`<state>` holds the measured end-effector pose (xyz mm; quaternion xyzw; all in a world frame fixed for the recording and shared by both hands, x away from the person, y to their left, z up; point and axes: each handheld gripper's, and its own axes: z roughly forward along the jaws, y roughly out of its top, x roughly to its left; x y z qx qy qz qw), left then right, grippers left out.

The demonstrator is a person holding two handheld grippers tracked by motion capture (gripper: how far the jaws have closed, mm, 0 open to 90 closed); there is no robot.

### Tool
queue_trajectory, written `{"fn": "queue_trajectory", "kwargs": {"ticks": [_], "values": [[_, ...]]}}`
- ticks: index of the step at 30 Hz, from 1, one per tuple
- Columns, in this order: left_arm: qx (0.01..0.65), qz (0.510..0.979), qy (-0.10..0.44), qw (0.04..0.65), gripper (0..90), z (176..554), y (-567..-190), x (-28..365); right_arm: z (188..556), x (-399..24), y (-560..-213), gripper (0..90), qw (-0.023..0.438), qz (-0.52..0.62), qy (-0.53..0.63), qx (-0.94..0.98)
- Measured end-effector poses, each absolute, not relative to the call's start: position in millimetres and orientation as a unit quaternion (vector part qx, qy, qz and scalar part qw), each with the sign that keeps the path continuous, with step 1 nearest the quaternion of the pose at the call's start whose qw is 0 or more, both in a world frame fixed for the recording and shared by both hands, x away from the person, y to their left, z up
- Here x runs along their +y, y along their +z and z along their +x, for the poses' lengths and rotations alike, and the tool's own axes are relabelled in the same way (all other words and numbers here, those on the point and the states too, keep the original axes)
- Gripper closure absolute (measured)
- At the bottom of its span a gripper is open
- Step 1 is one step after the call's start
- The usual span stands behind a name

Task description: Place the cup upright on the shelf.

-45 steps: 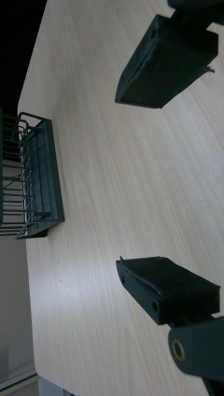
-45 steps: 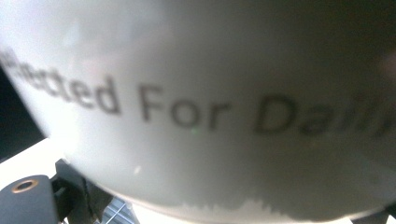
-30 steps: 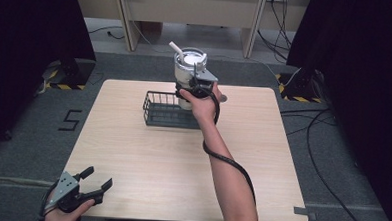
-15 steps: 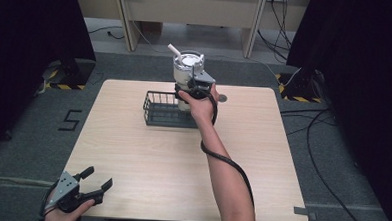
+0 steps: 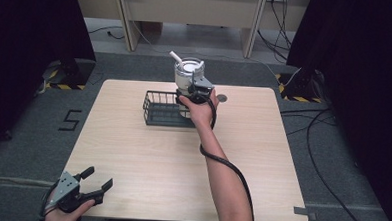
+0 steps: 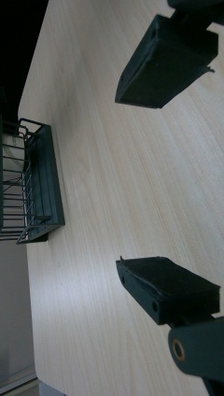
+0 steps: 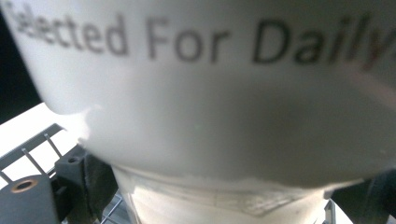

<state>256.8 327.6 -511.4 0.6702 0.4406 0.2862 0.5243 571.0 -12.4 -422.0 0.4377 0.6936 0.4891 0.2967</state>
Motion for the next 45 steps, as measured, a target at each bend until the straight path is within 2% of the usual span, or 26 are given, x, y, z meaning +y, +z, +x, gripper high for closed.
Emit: {"fn": "queue_trajectory", "kwargs": {"ticks": [19, 45], "values": [[0.437, 0.673, 0.286, 0.523, 16.1, 257, -512, 325, 561, -13, -430, 8.1, 0.307, 0.417, 0.506, 0.689], [0.435, 0.675, 0.287, 0.522, 16.1, 256, -511, 326, 545, -13, -435, 7.1, 0.317, 0.444, 0.513, 0.663]]}}
